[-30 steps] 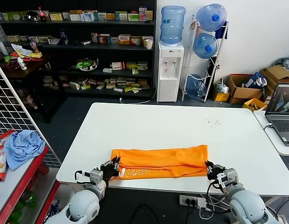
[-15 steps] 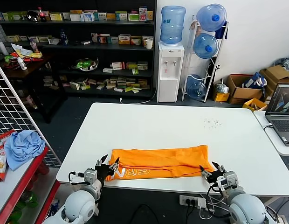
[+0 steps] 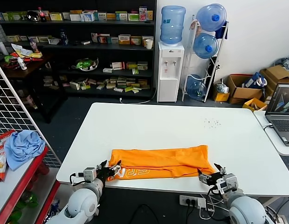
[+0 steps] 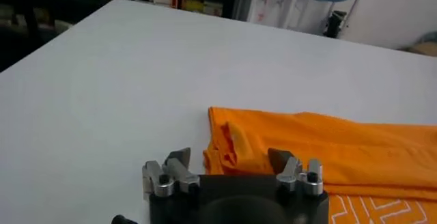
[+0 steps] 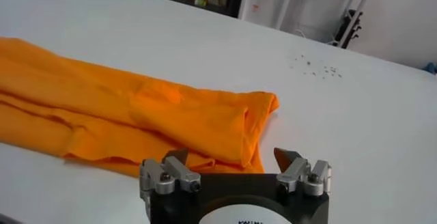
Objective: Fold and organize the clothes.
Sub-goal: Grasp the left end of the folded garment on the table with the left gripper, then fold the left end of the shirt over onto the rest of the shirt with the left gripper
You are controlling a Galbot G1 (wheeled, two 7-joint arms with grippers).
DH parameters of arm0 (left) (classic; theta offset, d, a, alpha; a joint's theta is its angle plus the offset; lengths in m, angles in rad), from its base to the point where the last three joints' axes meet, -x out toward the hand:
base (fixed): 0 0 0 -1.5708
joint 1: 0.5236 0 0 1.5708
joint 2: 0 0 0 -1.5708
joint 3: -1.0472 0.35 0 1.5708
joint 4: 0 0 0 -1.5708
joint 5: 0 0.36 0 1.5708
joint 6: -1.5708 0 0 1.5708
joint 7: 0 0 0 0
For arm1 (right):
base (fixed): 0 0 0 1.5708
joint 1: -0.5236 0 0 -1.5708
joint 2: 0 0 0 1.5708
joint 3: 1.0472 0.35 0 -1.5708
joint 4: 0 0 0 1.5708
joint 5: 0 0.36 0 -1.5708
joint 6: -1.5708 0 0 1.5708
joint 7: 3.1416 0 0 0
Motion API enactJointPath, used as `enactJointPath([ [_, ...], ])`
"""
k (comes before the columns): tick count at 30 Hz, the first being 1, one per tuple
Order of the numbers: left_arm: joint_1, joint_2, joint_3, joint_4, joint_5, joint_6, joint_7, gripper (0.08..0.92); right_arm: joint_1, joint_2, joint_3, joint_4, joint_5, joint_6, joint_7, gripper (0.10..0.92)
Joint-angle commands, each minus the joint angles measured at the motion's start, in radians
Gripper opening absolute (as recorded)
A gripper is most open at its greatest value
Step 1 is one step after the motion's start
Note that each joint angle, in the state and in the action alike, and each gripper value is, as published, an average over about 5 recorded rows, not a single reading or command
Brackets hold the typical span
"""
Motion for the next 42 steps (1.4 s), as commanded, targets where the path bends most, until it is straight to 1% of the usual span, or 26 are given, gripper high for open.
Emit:
enactJointPath([
  [1, -0.003, -0.015, -0.005, 0.018, -0.067, 0.013, -0.012, 0.71, -0.004, 0.001, 0.001, 0.009, 0.0, 0.002, 0.001, 0.823],
  [10, -0.002, -0.019, 0.002, 0.013, -0.047, 0.02, 0.0, 0.45, 0.002, 0.004, 0.001, 0.009, 0.007, 0.001, 0.002, 0.823],
  [15, -0.003, -0.021, 0.007, 0.018, -0.024, 0.023, 0.012, 0.277, 0.003, 0.009, 0.0, 0.01, 0.008, 0.001, 0.003, 0.823],
  [20, -0.01, 0.001, -0.012, 0.021, -0.005, 0.028, 0.02, 0.143, -0.001, 0.012, 0.001, 0.018, 0.008, 0.002, 0.003, 0.823],
  [22, -0.013, 0.021, -0.029, 0.019, -0.006, 0.03, 0.02, 0.122, -0.002, 0.012, 0.002, 0.022, 0.008, 0.002, 0.003, 0.823],
  [29, -0.027, 0.137, -0.097, 0.026, -0.016, 0.05, 0.02, 0.119, 0.004, 0.019, -0.009, 0.031, 0.003, 0.003, 0.008, 0.823],
  [37, -0.066, 0.29, -0.177, 0.141, -0.001, 0.026, 0.042, 0.119, 0.002, 0.028, -0.015, 0.045, -0.01, 0.01, 0.009, 0.823],
  [40, -0.084, 0.318, -0.185, 0.162, 0.005, 0.011, 0.043, 0.119, 0.003, 0.036, -0.019, 0.045, -0.018, 0.015, 0.011, 0.823],
  [42, -0.081, 0.319, -0.186, 0.136, 0.005, 0.008, 0.035, 0.119, 0.005, 0.042, -0.024, 0.044, -0.027, 0.019, 0.013, 0.823],
])
